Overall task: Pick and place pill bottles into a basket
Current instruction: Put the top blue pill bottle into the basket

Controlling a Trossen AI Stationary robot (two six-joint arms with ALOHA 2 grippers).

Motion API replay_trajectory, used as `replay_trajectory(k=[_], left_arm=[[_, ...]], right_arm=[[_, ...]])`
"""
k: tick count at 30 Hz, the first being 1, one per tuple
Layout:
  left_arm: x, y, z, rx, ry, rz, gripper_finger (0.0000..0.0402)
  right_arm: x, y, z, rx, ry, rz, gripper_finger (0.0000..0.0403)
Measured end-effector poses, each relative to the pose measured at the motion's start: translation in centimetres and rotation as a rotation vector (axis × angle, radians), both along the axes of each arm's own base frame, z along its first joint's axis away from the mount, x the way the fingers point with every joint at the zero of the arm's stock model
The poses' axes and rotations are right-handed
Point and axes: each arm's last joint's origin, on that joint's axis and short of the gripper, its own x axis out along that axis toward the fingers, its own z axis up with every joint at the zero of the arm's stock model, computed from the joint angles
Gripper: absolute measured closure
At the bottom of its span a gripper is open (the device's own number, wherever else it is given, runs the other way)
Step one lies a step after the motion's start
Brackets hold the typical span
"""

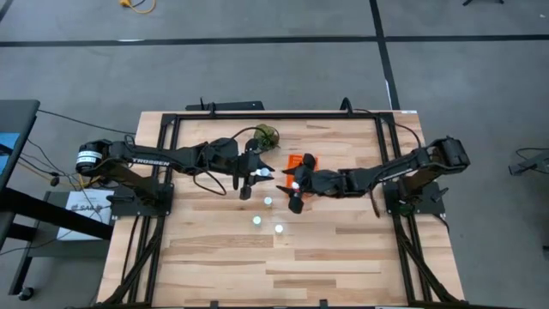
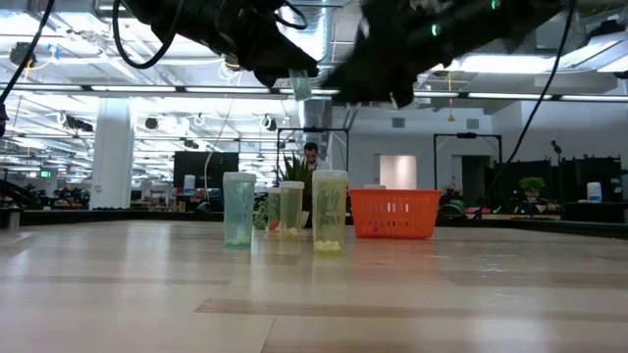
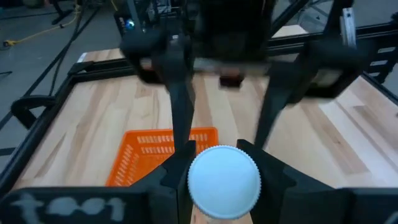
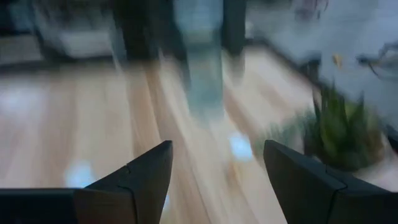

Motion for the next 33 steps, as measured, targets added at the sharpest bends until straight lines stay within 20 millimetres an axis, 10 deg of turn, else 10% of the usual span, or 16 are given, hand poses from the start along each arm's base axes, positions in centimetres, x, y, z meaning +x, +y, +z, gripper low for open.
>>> replay_trajectory(k=[33], left_arm=[[-0.1, -0.1, -0.2, 0.013, 0.02, -0.031, 0.0301]], right_arm=[[3.9, -0.7, 0.7, -0.043, 0.015, -0.008, 0.0162]])
